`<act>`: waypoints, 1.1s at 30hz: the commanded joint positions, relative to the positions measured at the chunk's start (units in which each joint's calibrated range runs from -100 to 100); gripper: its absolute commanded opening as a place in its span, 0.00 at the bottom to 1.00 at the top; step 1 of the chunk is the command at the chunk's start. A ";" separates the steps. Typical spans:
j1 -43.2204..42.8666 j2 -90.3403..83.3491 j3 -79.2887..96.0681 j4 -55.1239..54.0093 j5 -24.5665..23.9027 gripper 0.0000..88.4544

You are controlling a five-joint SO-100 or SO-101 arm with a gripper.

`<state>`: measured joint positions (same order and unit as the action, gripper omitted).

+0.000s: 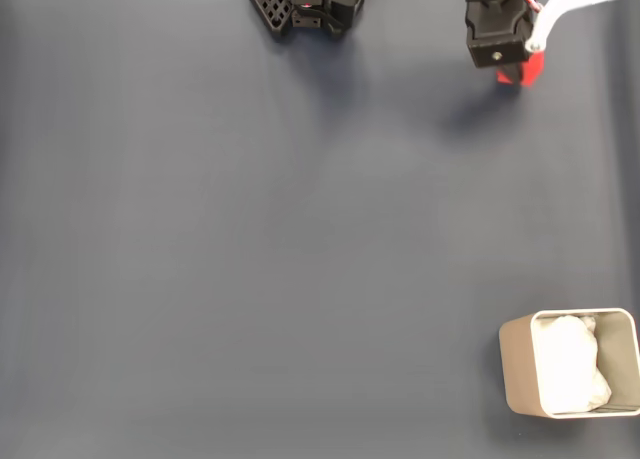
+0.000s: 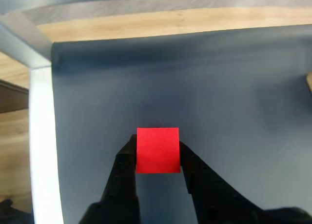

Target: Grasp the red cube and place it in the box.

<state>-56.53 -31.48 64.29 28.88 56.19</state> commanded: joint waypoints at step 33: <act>25.85 16.92 -50.33 7.35 -1.12 0.05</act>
<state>-32.57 -16.46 21.88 35.72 55.36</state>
